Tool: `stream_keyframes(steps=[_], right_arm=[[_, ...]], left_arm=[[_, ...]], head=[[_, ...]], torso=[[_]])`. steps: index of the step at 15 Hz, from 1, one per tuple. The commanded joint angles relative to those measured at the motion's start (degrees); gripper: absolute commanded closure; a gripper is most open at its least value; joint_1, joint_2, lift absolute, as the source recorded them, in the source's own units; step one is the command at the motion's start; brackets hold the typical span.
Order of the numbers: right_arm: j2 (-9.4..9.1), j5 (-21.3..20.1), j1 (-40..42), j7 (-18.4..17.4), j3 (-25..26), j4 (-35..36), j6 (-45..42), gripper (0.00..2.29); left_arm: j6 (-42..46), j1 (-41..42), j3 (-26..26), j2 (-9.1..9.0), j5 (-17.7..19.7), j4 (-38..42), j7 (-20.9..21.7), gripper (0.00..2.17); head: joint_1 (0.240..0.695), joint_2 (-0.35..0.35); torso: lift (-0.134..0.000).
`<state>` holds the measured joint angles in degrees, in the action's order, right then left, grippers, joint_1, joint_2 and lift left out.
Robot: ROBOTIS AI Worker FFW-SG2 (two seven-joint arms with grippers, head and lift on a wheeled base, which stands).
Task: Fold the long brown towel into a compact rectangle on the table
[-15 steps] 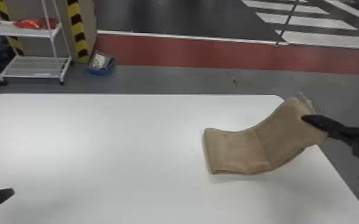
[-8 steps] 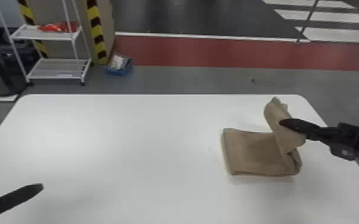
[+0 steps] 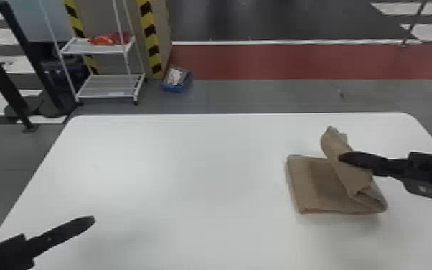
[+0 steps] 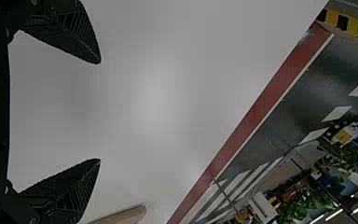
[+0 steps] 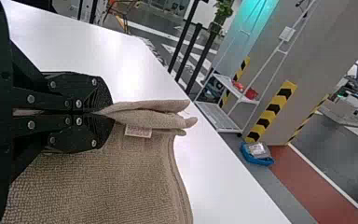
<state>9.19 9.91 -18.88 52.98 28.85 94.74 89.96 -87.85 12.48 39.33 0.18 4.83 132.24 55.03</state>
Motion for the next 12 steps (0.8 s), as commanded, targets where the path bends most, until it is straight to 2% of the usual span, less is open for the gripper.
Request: stream_keyframes(steps=[1, 4, 7, 8, 9, 10, 12], right_arm=[[-1.28, -1.0, 0.3, -0.2, -2.2, 0.0, 0.1, 1.14], [-3.92, -1.9, 0.8, -1.3, -3.2, -0.2, -0.4, 1.13], [-4.71, -1.9, 1.2, -2.0, -4.1, -1.3, -3.0, 1.12], [-5.06, -1.9, 1.7, -2.6, -4.1, -1.3, -3.7, 0.83], [-5.41, -1.7, 2.0, -3.3, -4.2, -1.3, -4.2, 0.26], [-5.5, -1.5, 2.2, -3.3, -4.2, -1.3, -4.4, 0.0], [-5.5, 1.5, 2.8, -3.3, -3.4, -1.3, -5.1, 0.0]], left_arm=[[0.2, 0.0, 0.0, -0.32, 0.0, -0.3, 0.0, 0.15], [0.2, 0.1, 0.3, -0.32, 0.0, -0.4, 0.1, 0.15], [0.2, 0.3, 1.0, -0.32, 0.4, -0.5, 0.3, 0.15], [0.4, 0.4, 1.0, -0.32, 0.4, -0.5, 0.3, 0.15], [0.4, 0.4, 1.1, -0.32, 0.5, -0.5, 0.4, 0.15], [0.4, 0.4, 1.2, -0.32, 0.6, -0.6, 0.6, 0.15], [0.4, 0.6, 1.5, -0.32, 0.9, -0.5, 0.6, 0.15]], head=[[0.695, 0.064], [0.695, 0.096], [0.695, 0.122], [0.695, 0.133], [0.695, 0.137], [0.695, 0.14], [0.695, 0.147]], torso=[[-0.125], [-0.125], [-0.125], [-0.125], [-0.125], [-0.125], [-0.125]])
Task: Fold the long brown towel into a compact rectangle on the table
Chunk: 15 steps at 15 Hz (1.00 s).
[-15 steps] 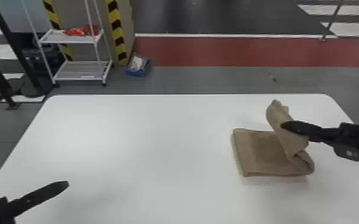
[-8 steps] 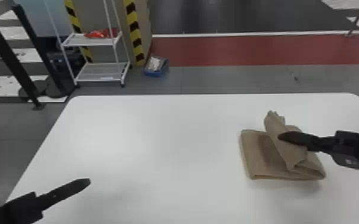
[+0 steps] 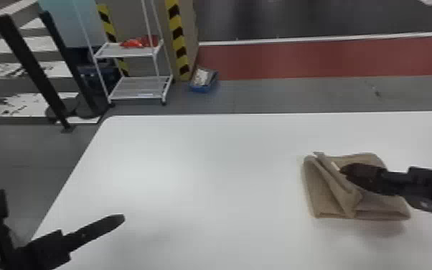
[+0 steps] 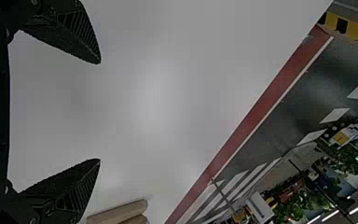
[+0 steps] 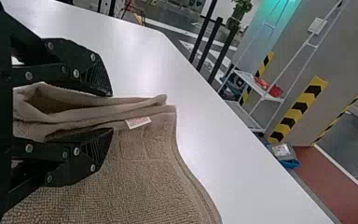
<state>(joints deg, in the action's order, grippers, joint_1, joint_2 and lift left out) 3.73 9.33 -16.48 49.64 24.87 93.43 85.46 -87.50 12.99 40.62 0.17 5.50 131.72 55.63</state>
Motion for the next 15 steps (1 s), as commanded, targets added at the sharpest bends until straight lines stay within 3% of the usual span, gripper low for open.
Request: stream_keyframes(steps=[1, 6, 8, 9, 11, 12, 15], right_arm=[[-0.04, 4.3, 0.7, 0.1, 1.6, 0.0, -0.8, 0.03], [0.4, 5.2, 2.2, 0.0, 8.0, 2.5, -1.5, 0.09], [2.51, 4.2, 4.4, 1.7, 9.2, 5.5, -0.8, 0.29], [4.01, 4.1, 6.5, 3.2, 9.8, 6.9, -0.9, 0.59], [5.32, 3.4, 10.3, 5.4, 11.6, 11.2, -1.3, 1.75], [5.59, 2.8, 12.3, 6.3, 12.5, 13.4, -1.5, 2.04], [5.59, 2.2, 16.0, 7.1, 14.7, 18.6, -2.4, 2.05]], left_arm=[[0.0, 0.1, 0.5, -0.32, 0.3, 0.0, 0.0, 0.15], [-0.2, 0.6, 1.6, -0.32, 1.1, 0.9, 0.8, 0.15], [-0.5, 0.7, 1.6, -0.32, 1.9, 1.3, 0.8, 0.15], [-0.5, 0.7, 1.0, -0.32, 2.0, 2.4, 0.9, 0.15], [-1.2, 0.7, -1.2, -0.32, 1.9, 4.0, 1.0, 0.22], [-1.4, 0.6, -2.9, -0.32, 1.7, 4.7, 1.1, 0.28], [-2.1, -0.6, -9.0, -0.32, -0.2, 7.0, 0.8, 0.33]], head=[[0.695, 0.15], [0.695, 0.138], [0.695, 0.118], [0.695, 0.086], [0.695, 0.05], [0.695, 0.027], [0.695, -0.048]], torso=[[-0.125], [-0.125], [-0.125], [-0.125], [-0.125], [-0.125], [-0.125]])
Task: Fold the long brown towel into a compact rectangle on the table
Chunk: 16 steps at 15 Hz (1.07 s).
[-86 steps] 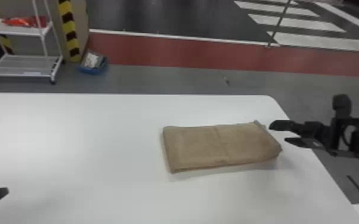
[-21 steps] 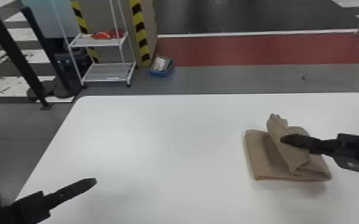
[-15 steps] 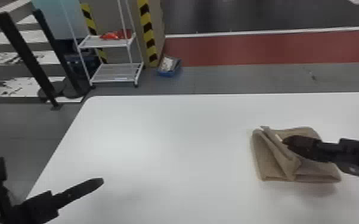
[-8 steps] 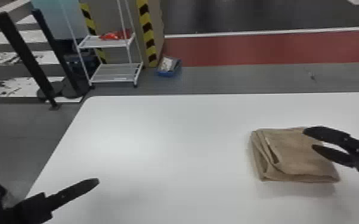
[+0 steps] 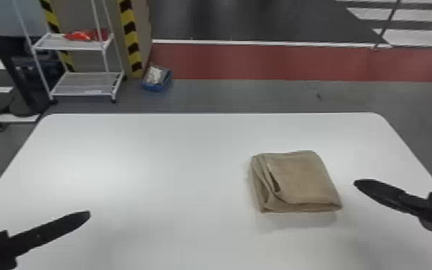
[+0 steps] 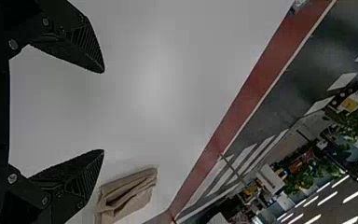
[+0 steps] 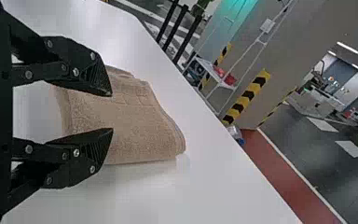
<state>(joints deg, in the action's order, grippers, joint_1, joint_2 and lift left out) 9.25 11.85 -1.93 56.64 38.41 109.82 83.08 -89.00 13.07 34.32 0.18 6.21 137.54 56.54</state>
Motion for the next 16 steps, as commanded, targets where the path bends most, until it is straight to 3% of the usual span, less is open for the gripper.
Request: stream_keyframes(steps=[1, 3, 7, 8, 11, 13, 16], right_arm=[[0.16, -1.4, 2.0, 0.6, 1.2, 4.0, 1.4, 2.05], [0.25, -4.5, 3.6, 1.1, 0.4, 6.3, 2.3, 2.05], [0.16, -5.8, 3.9, 0.8, 0.3, 7.1, 4.6, 2.05], [0.07, -6.5, 3.8, 0.0, -0.7, 7.0, 4.6, 2.05], [-0.81, -7.2, -0.9, -1.8, -4.0, 3.6, 3.9, 2.05], [-2.66, -7.4, -5.9, -2.9, -5.4, 1.5, 4.6, 2.05], [-5.64, -9.6, -10.8, -7.5, -11.4, -4.7, 2.8, 2.05]], left_arm=[[-1.0, -1.4, -4.7, -0.32, -1.6, 2.1, -0.8, 0.33], [-1.0, -3.9, -9.6, -0.32, -3.0, 3.5, -0.6, 0.33], [-1.0, -11.2, -24.0, -0.32, -11.6, 3.4, -1.9, 0.33], [-1.0, -11.4, -24.9, -0.32, -11.5, 3.1, -2.5, 0.33], [-1.0, -10.2, -24.1, -0.32, -10.6, 3.0, -2.1, 0.33], [-1.0, -8.6, -20.9, -0.32, -9.4, 3.1, -1.3, 0.33], [-1.0, -7.7, -17.2, -0.32, -7.5, 3.3, -0.2, 0.33]], head=[[0.695, -0.096], [0.695, -0.14], [0.695, -0.236], [0.695, -0.252], [0.695, -0.286], [0.695, -0.269], [0.695, -0.213]], torso=[[-0.125], [-0.125], [-0.125], [-0.125], [-0.125], [-0.125], [-0.125]])
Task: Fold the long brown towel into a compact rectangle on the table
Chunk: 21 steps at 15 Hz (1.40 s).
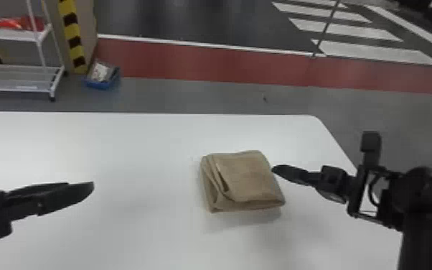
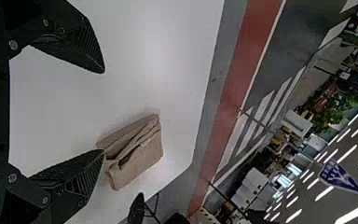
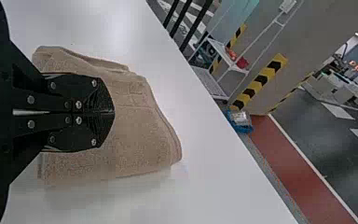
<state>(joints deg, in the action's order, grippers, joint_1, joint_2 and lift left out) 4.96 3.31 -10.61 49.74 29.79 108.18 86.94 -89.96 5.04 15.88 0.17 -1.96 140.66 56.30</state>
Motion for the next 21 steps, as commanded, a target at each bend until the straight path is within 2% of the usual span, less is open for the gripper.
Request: stream_keyframes(steps=[1, 3, 4, 6, 10, 17, 21], right_arm=[[-2.49, -3.2, -3.7, -2.2, -6.1, -5.7, -2.4, 2.05], [-4.25, -6.6, -6.2, -4.7, -11.9, -10.6, -3.8, 2.04], [-4.87, -6.9, -6.5, -5.4, -13.9, -12.0, -4.9, 2.05], [-5.01, -5.9, -6.3, -5.4, -15.6, -12.3, -5.8, 2.05], [-5.01, -4.6, -5.6, -5.2, -19.0, -12.3, -4.2, 2.04], [-5.01, -0.6, -0.1, -3.2, -25.4, -5.8, -0.1, 2.04], [-5.01, -0.7, 4.5, -0.3, -29.3, 0.4, 3.1, 2.04]], left_arm=[[-0.1, 0.8, 2.4, -0.32, 1.5, 0.3, 0.1, 0.33], [-0.1, 1.6, 3.6, -0.32, 1.9, 0.4, 0.8, 0.33], [-0.1, 1.8, 4.0, -0.32, 2.2, 0.5, 0.9, 0.33], [-0.1, 2.3, 5.7, -0.32, 2.9, 0.4, 1.1, 0.33], [-0.1, 2.8, 7.1, -0.32, 3.7, 0.5, 1.6, 0.33], [-0.1, 3.1, 8.0, -0.32, 3.6, 1.1, 1.6, 0.33], [-0.1, 3.1, 7.8, -0.32, 3.7, 1.1, 1.4, 0.33]], head=[[0.695, -0.163], [0.695, -0.109], [0.695, -0.087], [0.695, -0.024], [0.695, 0.031], [0.695, 0.12], [0.695, 0.184]], torso=[[-0.125], [-0.125], [-0.125], [-0.125], [-0.125], [-0.125], [-0.125]])
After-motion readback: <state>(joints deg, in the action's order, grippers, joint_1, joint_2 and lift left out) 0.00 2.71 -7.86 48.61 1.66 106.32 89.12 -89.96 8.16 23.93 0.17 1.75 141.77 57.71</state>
